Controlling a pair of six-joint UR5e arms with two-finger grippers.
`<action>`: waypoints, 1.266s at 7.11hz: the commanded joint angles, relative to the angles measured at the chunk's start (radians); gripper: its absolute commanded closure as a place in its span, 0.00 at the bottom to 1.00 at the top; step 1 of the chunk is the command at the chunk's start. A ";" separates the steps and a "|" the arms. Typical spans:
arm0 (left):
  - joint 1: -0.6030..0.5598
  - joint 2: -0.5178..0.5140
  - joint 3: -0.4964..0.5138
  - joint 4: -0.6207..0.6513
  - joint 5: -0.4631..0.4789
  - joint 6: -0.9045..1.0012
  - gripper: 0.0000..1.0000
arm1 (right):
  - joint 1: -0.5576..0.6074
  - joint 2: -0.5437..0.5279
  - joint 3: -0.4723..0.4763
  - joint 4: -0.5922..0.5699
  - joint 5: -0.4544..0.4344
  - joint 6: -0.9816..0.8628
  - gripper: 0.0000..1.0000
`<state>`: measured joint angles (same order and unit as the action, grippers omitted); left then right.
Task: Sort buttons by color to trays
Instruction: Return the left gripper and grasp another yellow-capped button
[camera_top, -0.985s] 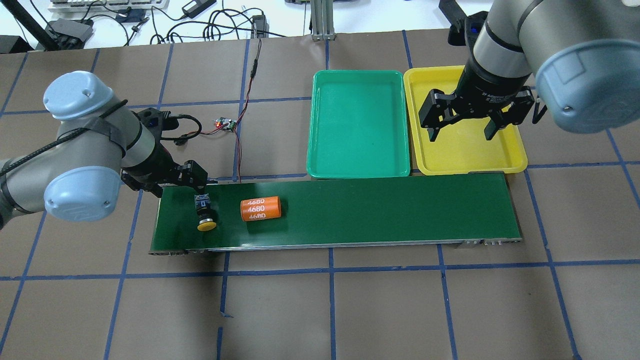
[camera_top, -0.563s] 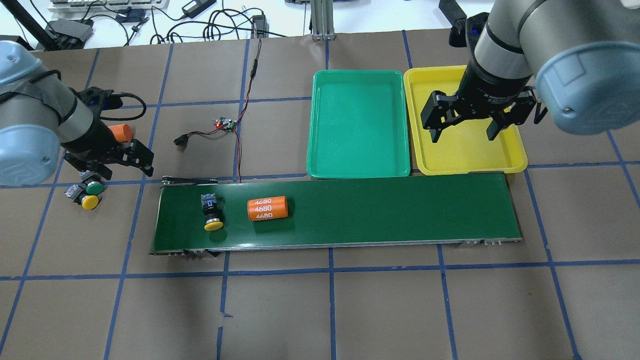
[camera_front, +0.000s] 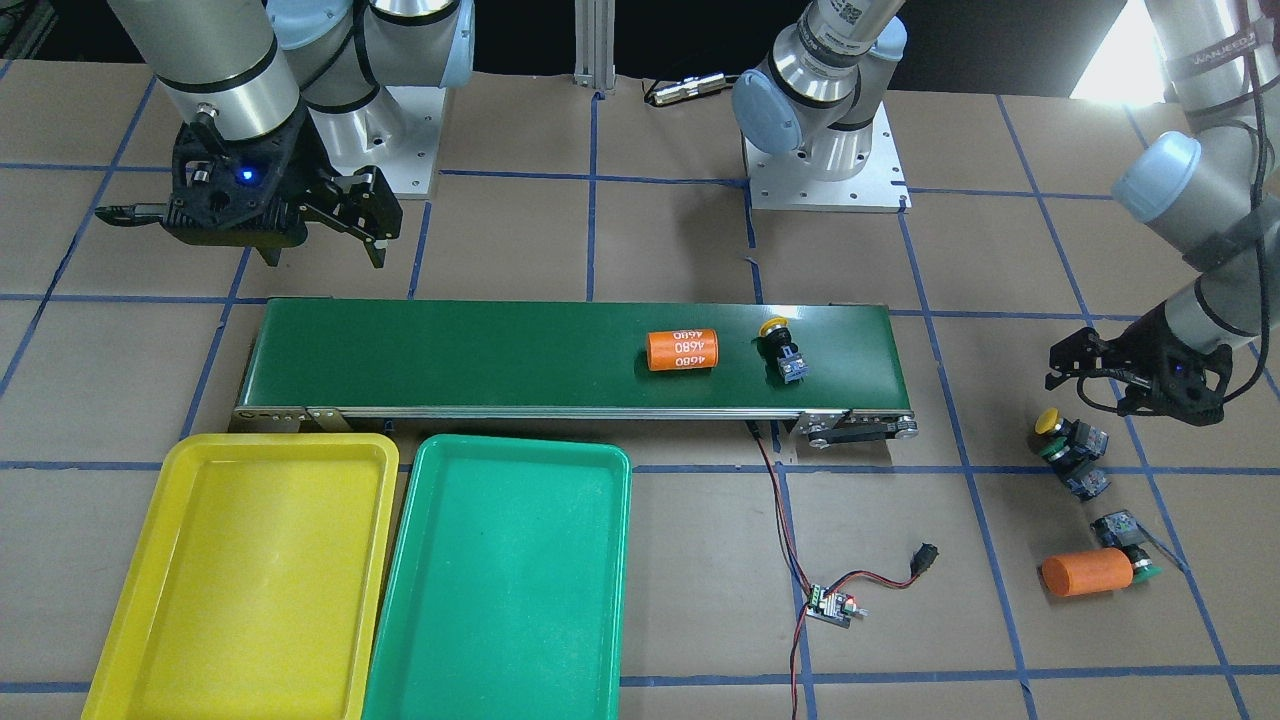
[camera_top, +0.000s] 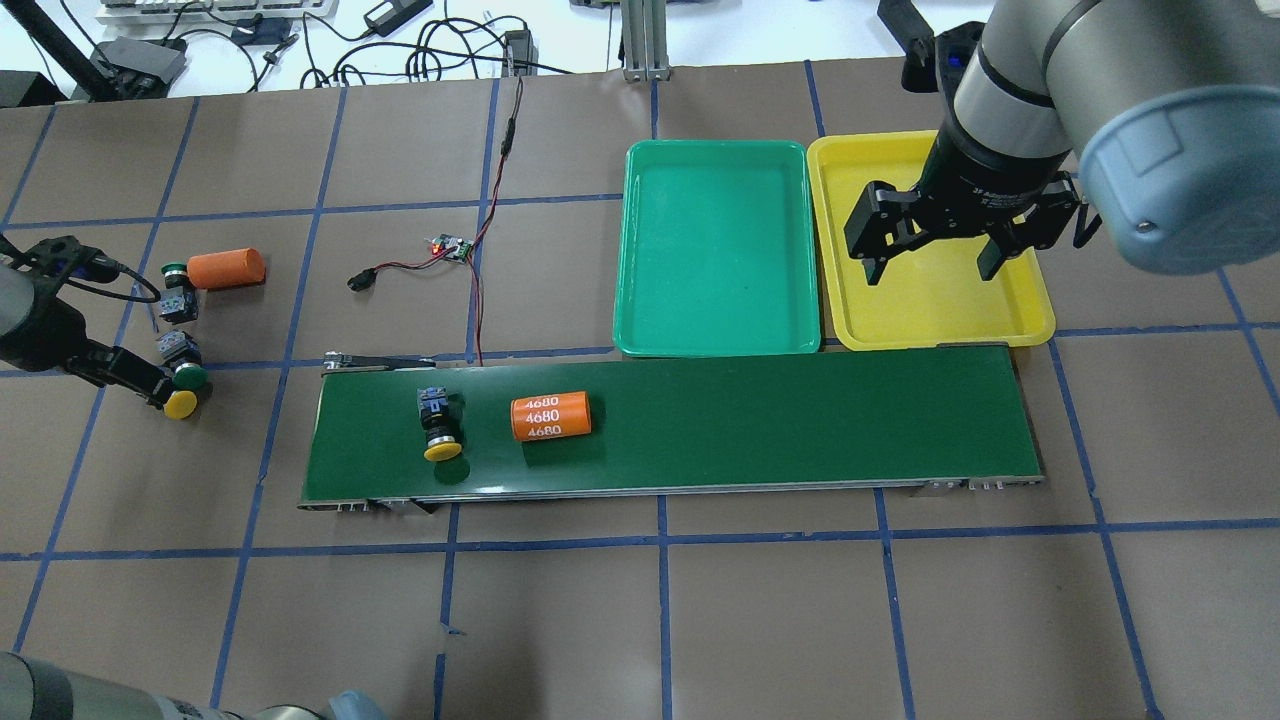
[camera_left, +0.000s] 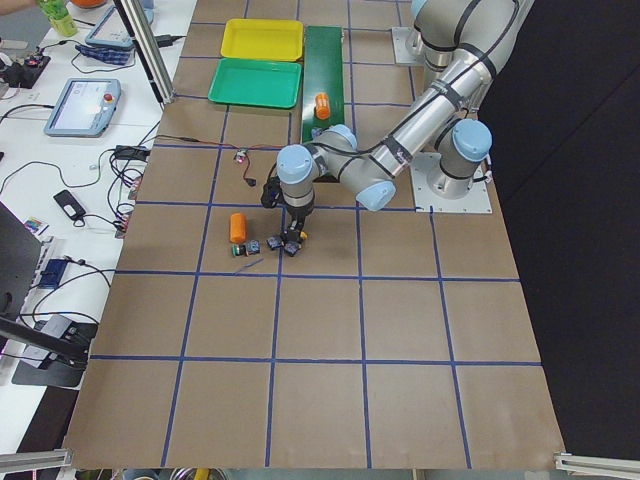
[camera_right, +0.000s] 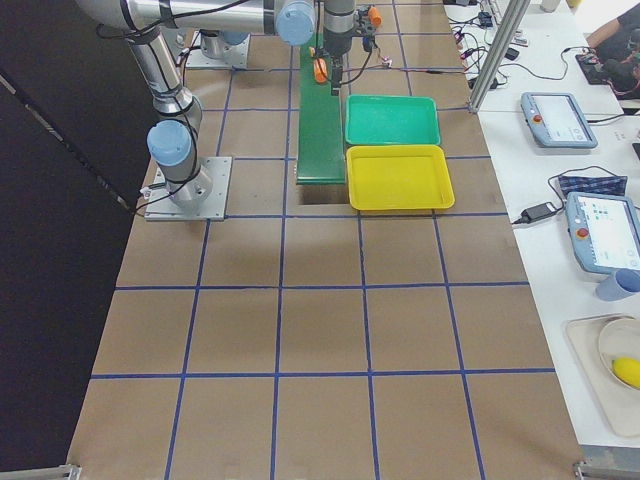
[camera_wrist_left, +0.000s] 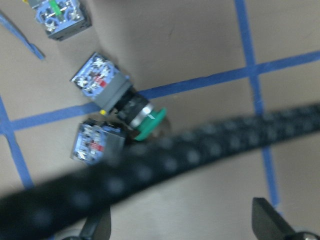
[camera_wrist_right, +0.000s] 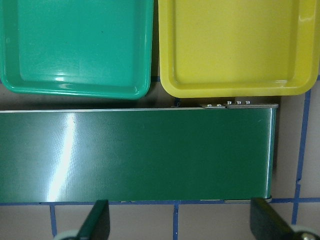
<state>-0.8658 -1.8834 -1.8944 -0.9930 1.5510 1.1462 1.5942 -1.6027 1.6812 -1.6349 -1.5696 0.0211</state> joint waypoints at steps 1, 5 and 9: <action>0.008 -0.061 0.003 0.045 -0.009 0.162 0.00 | -0.006 0.001 0.003 0.003 -0.001 -0.032 0.00; 0.010 -0.118 0.027 0.048 -0.008 0.198 0.00 | -0.011 0.000 0.032 -0.005 -0.001 -0.087 0.00; 0.005 -0.114 0.031 0.112 -0.008 0.158 0.00 | -0.010 0.000 0.034 -0.002 -0.001 -0.083 0.00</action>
<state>-0.8570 -2.0081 -1.8635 -0.9044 1.5432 1.3263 1.5845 -1.6030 1.7149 -1.6370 -1.5708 -0.0632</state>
